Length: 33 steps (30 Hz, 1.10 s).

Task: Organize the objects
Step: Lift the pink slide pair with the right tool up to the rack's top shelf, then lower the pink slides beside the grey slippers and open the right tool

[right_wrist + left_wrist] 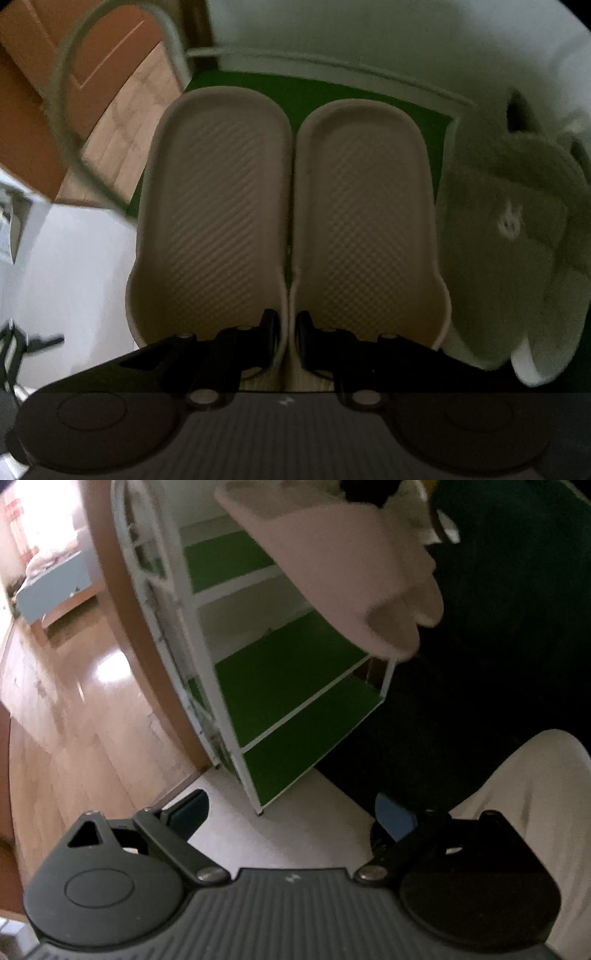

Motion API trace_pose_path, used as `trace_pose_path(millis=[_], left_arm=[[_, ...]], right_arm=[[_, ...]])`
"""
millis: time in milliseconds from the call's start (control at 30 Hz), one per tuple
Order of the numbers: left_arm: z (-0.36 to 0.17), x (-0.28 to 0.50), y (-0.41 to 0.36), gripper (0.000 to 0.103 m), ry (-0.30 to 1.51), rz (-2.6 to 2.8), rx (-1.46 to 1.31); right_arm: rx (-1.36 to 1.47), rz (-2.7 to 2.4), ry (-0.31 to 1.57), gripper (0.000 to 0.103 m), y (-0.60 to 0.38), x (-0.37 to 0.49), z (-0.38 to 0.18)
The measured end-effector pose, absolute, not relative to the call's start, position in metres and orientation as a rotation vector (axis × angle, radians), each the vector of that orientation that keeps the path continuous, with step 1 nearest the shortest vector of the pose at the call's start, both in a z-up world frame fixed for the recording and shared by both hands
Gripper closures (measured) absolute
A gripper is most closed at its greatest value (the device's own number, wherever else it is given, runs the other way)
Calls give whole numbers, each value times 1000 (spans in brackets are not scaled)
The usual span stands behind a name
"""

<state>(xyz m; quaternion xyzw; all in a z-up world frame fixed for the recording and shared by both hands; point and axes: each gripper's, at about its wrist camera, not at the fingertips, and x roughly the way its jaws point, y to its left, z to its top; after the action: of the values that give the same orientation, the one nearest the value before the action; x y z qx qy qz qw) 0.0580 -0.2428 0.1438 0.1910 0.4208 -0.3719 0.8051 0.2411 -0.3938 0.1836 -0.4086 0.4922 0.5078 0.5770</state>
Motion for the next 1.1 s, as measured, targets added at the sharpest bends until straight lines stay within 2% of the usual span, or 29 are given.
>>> trace_pose_path(millis=[233,300,367,467,667,733,767,800,833,1033,1100], left_arm=[[119,76,-226,7,969,-736,387],[114,79,-223,7,972,-717,372],[111,84,-221,7,984,-720,356],[108,88,-221,7,989,-723,338],[103,90,-217,6,995,-729,337],[102,90,-215,7,1003,-719,347],[100,91,-215,7,1007,-713,350],[98,92,-215,7,1013,-709,349],[97,92,-215,7,1017,-709,347],[95,94,-216,7,1022,-712,320],[94,93,-217,7,1023,-711,330]], right_arm=[[-958,1193,1222,88,-339,271,177],[-956,1218,1171,94,-330,269,184],[-964,1223,1168,94,-318,270,187],[-1002,1228,1151,102,-303,265,187],[-1007,1243,1140,102,-297,264,180],[-969,1246,1116,93,-295,271,185],[-956,1244,1113,84,-295,274,189],[-947,1251,1115,70,-294,276,193],[-950,1248,1131,65,-294,279,196],[-989,1261,1120,63,-306,279,218],[-959,1307,1128,52,-319,278,231]])
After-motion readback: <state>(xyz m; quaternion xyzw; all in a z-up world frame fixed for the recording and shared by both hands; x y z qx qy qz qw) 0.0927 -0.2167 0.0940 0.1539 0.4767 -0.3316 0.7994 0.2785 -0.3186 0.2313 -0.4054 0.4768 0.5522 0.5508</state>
